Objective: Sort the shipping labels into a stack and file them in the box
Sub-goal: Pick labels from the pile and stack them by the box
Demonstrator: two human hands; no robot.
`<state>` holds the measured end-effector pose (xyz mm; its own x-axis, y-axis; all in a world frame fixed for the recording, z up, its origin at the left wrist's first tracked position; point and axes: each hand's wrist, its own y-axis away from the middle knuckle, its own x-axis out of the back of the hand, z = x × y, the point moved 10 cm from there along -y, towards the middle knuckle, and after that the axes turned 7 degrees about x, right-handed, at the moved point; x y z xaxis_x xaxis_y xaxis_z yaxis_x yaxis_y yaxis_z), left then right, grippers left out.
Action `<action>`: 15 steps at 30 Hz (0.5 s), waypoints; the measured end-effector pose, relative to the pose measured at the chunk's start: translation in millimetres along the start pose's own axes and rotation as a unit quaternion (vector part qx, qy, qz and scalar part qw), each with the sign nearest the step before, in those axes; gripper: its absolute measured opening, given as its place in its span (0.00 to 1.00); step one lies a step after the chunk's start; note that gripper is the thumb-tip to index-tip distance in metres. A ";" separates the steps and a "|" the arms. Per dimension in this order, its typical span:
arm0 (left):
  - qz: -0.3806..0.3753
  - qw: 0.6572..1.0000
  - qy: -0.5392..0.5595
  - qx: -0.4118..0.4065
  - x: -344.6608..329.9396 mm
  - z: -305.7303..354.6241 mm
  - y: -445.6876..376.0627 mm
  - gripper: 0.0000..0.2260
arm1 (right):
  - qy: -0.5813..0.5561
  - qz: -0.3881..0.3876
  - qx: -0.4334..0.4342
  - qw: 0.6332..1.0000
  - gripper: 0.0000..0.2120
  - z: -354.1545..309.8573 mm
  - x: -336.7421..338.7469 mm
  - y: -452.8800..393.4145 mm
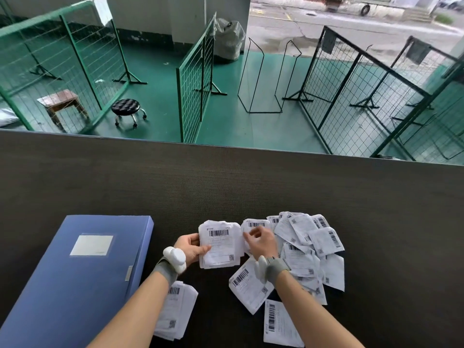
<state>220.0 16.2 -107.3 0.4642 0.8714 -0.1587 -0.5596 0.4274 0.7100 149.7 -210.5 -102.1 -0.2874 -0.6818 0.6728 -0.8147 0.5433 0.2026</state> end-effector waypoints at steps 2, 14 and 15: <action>0.006 1.000 0.005 0.003 5.8 -1.6 0.1 0.18 | 0.093 0.042 -0.073 0.992 0.19 28.1 16.8 -4.4; 0.013 1.000 -0.013 0.018 8.0 -3.4 -4.6 0.20 | 0.053 0.013 -0.202 0.978 0.11 80.8 26.0 -11.2; 0.016 1.000 -0.014 0.020 8.3 -3.8 -5.3 0.21 | 0.040 0.035 -0.194 0.980 0.09 78.8 29.4 -11.0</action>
<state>224.3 22.1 -115.0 0.4655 0.8772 -0.1174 -0.5468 0.3894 0.7412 110.5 -275.1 -140.6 -0.2825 -0.6048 0.7446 -0.5371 0.7429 0.3996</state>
